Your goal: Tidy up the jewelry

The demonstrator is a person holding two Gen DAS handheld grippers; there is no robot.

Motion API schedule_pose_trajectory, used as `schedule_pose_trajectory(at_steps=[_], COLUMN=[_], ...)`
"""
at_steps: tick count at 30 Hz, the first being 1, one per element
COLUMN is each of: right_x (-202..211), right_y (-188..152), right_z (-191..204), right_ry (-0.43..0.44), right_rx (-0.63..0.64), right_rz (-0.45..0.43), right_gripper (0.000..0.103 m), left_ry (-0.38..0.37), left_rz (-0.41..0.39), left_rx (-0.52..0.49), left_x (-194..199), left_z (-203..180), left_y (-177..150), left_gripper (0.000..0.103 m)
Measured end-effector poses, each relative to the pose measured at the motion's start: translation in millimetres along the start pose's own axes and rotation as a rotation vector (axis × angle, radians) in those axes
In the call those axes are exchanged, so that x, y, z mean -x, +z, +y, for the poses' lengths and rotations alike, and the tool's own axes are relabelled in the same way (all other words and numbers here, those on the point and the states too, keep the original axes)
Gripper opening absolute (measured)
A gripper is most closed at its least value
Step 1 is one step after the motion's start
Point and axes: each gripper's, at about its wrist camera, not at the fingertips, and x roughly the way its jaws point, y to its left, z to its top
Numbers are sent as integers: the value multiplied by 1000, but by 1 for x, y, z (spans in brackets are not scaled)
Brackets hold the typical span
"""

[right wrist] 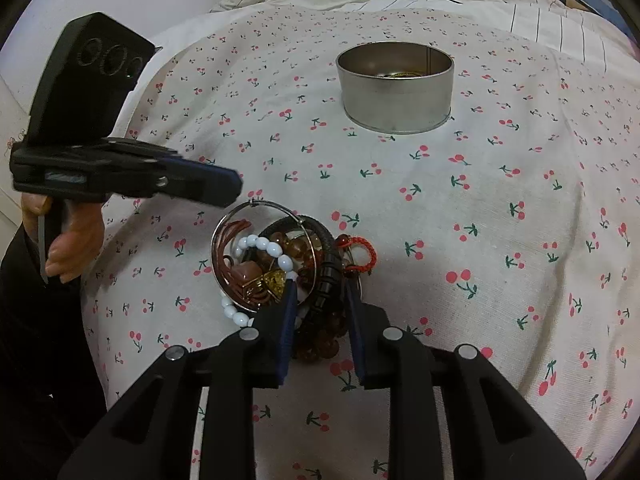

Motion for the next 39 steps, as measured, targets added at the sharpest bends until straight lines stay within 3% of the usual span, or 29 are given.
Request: schedule_pose_trajectory(at_steps=[1,2,3,8,10,12,13,17,22,28,31,39], right_x=[0,0,0,-1,-2,-3,-2,1,8,2,4,41], right_y=[0,0,0,-1,-1,-1,-1,0,2,1,1,10], right_z=[0,0,0,5,6,7,6,5,-1,6,12,21], right_ry=[-1,-2,-2,-7,-8,-5,4,34,89,44,-15,93], right_rx=[1,1,2,7,8,9,9,3,-30,-7,29,40], right_rz=[0,1,1,5,5,9,11,9,-16,-10,-31,-191], right_gripper=[25,25,25,26,26,26,29,32,34,34,17,14], left_ry=[-7,-8,-1,-19,6,1,29,-23,-93,-102,-94,-113], left_rz=[0,-9,-29,2,34,81,72,29,-97,-258,-273,-294], left_rx=[12,33,49,32,28,17,-6,-36,-18,73,111,133], left_x=[0,1,1,-9,-20,-29,-30,-16,25,58,62,66], left_z=[3,5,5,1,1,0,-4,-12,-3,17,24,30], left_y=[1,1,1,1,-1,-3,-3,-5,-1,5,7,11], left_gripper=[27,59,75,76,66,8,6,5,5,5,5,5])
